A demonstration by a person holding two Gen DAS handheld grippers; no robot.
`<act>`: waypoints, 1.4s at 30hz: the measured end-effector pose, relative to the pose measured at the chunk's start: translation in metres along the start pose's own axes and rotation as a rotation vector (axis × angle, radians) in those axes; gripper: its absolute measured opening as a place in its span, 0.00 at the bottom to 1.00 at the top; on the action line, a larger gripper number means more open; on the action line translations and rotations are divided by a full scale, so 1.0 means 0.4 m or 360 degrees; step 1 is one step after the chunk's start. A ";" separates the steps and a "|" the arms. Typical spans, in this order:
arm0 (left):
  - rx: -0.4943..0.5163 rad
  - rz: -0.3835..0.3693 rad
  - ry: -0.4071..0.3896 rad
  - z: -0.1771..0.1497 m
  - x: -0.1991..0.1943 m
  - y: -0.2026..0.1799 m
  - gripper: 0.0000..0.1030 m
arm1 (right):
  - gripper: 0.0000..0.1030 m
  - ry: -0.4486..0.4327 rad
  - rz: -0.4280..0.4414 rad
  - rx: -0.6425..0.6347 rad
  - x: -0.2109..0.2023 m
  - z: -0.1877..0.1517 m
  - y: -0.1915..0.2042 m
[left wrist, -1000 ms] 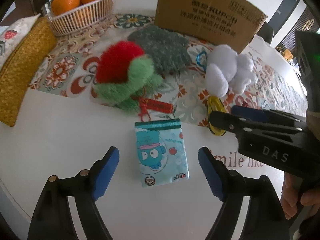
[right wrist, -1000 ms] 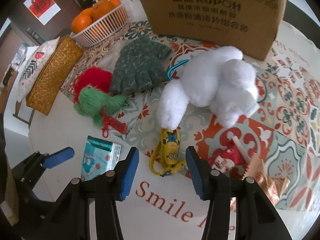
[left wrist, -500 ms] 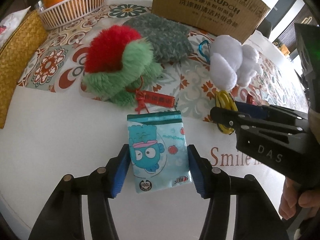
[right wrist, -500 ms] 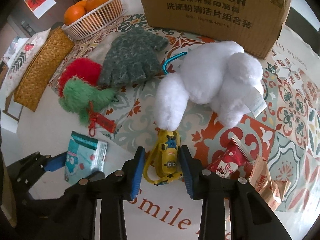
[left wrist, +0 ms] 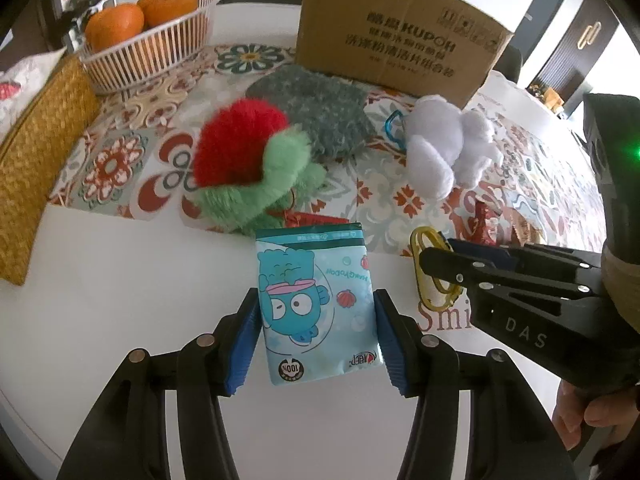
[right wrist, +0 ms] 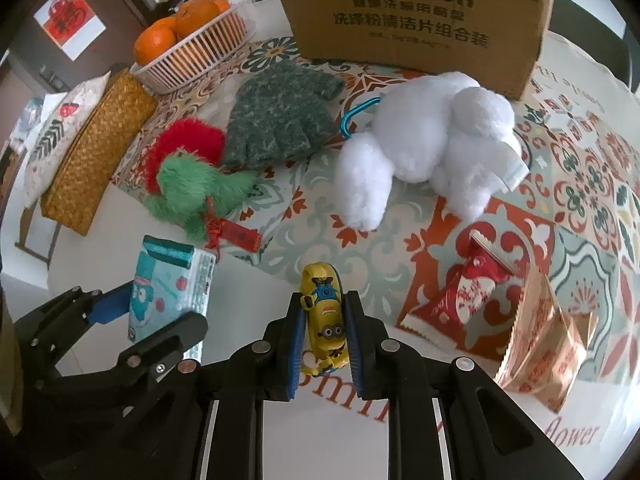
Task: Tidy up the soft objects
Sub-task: 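Carry the Minion keychain and tissue pack over the cardboard box with both tools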
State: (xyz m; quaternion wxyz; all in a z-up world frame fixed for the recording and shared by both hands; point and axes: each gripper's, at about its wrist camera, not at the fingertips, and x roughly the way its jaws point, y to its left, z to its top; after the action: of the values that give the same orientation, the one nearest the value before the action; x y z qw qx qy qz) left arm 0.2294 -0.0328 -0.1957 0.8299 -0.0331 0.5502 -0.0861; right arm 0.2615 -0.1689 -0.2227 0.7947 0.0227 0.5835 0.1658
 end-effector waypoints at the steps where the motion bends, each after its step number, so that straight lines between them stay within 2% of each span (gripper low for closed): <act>1: 0.0010 -0.0006 -0.0010 0.004 -0.008 -0.001 0.52 | 0.20 -0.0010 0.0002 0.0017 -0.005 -0.003 0.000; 7: 0.0086 -0.0034 -0.0108 0.027 -0.064 -0.007 0.52 | 0.20 -0.0101 0.0022 0.0115 -0.052 -0.006 0.001; 15: 0.0199 -0.0049 -0.0261 0.086 -0.141 -0.025 0.52 | 0.20 -0.0286 -0.0019 0.0175 -0.153 0.018 0.006; 26: 0.0314 -0.0094 -0.0442 0.195 -0.226 -0.049 0.53 | 0.20 -0.0539 -0.0046 0.0232 -0.273 0.083 0.009; 35: 0.0370 -0.0146 -0.0551 0.284 -0.263 -0.065 0.53 | 0.20 -0.0693 -0.0098 0.0260 -0.338 0.152 0.005; 42: 0.0422 -0.0139 -0.0640 0.361 -0.286 -0.084 0.53 | 0.20 -0.0803 -0.0149 0.0263 -0.390 0.214 -0.007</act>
State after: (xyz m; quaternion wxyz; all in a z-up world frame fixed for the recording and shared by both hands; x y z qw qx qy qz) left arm 0.3150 -0.0512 -0.0303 0.9153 0.0358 0.3558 -0.1852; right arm 0.3009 -0.2032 -0.0527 0.9173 0.1013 0.3788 0.0699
